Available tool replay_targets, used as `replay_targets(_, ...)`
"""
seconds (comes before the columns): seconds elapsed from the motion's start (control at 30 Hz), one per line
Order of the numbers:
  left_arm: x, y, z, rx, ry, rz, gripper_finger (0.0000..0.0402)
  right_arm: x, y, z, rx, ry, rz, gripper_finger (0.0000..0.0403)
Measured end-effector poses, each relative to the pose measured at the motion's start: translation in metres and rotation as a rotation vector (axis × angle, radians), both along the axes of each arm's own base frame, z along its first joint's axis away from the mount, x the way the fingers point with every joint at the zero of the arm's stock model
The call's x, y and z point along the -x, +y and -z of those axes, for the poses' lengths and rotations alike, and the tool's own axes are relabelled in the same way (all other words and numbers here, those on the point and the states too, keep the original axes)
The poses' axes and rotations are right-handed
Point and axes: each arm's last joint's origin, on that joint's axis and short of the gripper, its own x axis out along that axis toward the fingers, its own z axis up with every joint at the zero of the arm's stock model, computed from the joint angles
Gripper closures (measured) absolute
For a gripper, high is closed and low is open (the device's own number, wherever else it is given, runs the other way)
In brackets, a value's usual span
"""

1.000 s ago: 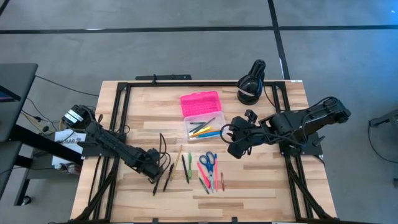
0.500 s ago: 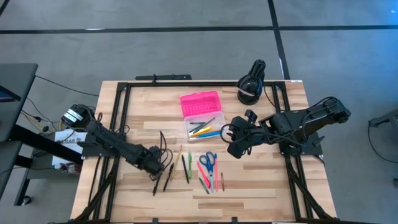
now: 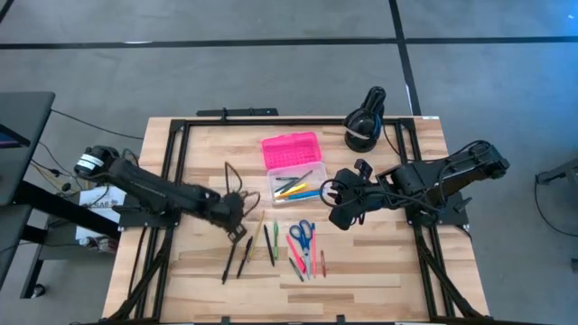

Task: Pick & place school supplies into a supply box
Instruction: Put the red crayon into the pink supply box

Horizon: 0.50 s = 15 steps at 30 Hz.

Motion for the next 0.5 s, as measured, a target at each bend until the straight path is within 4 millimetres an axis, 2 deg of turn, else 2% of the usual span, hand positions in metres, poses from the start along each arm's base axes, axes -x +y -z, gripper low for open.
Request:
replay_targets(0.23,-0.025,0.046,-0.017,-0.054,-0.192,0.040,0.0392,0.000,0.000,0.000,-0.001,-0.003,0.000,0.0321)
replay_targets(0.5,-0.051,0.095,-0.033,-0.173,-0.245,0.141,0.0392,-0.002,0.000,0.000,-0.004,-0.021,0.003,0.0321)
